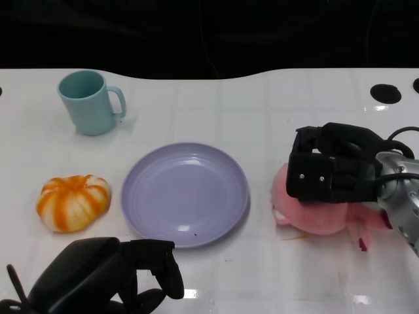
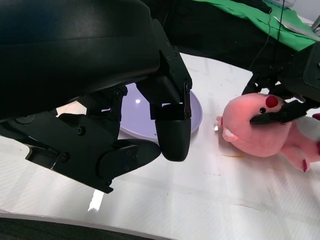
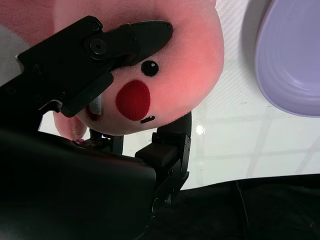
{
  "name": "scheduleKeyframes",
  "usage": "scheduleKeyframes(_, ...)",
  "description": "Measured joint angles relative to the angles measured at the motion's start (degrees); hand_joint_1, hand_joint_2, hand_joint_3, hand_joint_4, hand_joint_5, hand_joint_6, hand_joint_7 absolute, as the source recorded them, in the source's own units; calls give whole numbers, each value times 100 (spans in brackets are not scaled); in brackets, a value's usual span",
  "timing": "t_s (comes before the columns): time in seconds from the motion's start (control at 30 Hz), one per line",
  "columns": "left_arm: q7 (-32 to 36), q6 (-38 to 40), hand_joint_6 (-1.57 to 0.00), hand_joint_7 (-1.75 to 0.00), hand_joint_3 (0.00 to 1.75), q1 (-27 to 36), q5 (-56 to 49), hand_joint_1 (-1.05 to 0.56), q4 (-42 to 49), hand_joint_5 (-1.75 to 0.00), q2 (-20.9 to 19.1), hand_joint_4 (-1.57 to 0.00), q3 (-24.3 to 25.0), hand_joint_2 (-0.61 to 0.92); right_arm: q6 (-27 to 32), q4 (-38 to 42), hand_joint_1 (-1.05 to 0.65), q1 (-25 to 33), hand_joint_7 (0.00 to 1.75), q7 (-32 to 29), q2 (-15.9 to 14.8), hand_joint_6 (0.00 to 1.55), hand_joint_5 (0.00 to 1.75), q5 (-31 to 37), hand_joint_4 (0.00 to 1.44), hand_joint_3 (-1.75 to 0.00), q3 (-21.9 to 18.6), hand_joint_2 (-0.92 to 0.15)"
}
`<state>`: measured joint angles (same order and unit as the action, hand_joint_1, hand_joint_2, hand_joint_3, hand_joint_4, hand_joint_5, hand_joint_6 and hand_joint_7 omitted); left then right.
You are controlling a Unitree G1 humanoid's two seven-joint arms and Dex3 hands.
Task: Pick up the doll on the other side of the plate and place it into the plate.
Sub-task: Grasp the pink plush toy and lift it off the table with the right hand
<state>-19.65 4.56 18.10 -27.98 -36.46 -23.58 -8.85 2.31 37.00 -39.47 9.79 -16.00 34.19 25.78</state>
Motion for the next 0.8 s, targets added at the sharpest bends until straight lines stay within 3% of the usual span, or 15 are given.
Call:
scheduleKeyframes(0.03,0,0,-76,-108,77,-1,0,-21,0,-145,-1,-71,0,69,-52,-34,-24,36,107,-81,-1,82,175,5,82,-46,-7,-83)
scheduleKeyframes(0.07,0,0,-76,-108,77,-3,0,-21,1,-145,-1,-71,0,69,-140,-60,-23,77,106,-191,-2,86,175,9,83,-47,-17,-81)
scheduleKeyframes(0.17,0,0,-76,-108,76,-15,0,-21,6,-146,-2,-71,-1,69,-461,-88,-22,183,138,-524,-24,78,175,15,90,-55,-37,-75)
scheduleKeyframes(0.2,0,0,-76,-109,76,-19,0,-21,7,-146,-3,-70,-1,69,-564,-89,-22,208,148,-603,-40,76,175,14,91,-72,-44,-67)
scheduleKeyframes(0.33,0,5,-75,-109,75,-48,0,-20,11,-147,-2,-70,-5,70,-800,-202,-21,298,172,-732,-119,72,175,-37,93,-103,-198,-51)
scheduleKeyframes(0.57,0,4,-75,-109,75,-89,1,-20,67,-147,-2,-70,-23,69,-1272,-396,-19,354,175,-931,-175,73,175,-169,94,-124,-512,-43)
scheduleKeyframes(0.8,1,-13,-76,-109,74,-90,-10,-20,182,-148,-2,-70,-51,70,-1516,-535,-17,355,175,-1032,-130,74,175,-186,94,-132,-576,-34)
